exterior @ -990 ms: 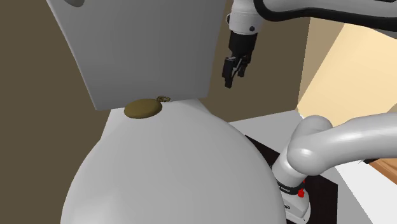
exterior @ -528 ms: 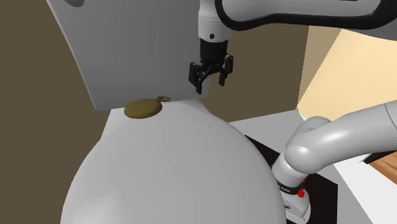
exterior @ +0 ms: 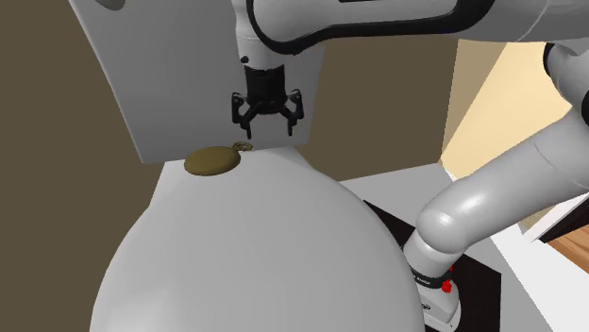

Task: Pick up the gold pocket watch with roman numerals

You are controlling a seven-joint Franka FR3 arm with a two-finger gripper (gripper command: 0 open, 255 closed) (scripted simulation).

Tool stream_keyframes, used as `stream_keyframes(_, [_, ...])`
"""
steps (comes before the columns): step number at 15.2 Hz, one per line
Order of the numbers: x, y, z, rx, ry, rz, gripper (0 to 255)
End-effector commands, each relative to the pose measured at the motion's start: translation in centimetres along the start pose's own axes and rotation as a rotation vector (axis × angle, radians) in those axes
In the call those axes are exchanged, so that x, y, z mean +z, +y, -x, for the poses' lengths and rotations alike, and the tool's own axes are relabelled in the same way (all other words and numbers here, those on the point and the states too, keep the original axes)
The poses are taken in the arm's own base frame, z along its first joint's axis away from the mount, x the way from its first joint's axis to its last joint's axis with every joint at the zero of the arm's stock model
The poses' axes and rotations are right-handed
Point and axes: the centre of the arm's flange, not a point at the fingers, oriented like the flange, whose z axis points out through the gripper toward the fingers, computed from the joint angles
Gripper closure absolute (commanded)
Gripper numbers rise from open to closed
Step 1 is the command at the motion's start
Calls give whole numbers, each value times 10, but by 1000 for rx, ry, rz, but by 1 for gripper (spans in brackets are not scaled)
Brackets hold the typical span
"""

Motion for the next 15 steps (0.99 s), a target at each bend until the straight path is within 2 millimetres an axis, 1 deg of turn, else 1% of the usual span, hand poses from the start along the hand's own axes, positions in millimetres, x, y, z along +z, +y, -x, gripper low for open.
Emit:
stream_keyframes(1, [5,-27,-10,113,-3,-2,0])
stream_keyframes(4, [10,-61,-31,269,-4,0,0])
stream_keyframes(5, [11,-69,-37,307,-4,0,0])
stream_keyframes(12, [48,-72,-35,307,-4,0,0])
stream_keyframes(14, [51,-73,-35,307,-4,0,0])
stream_keyframes(15, [51,-73,-34,307,-4,1,255])
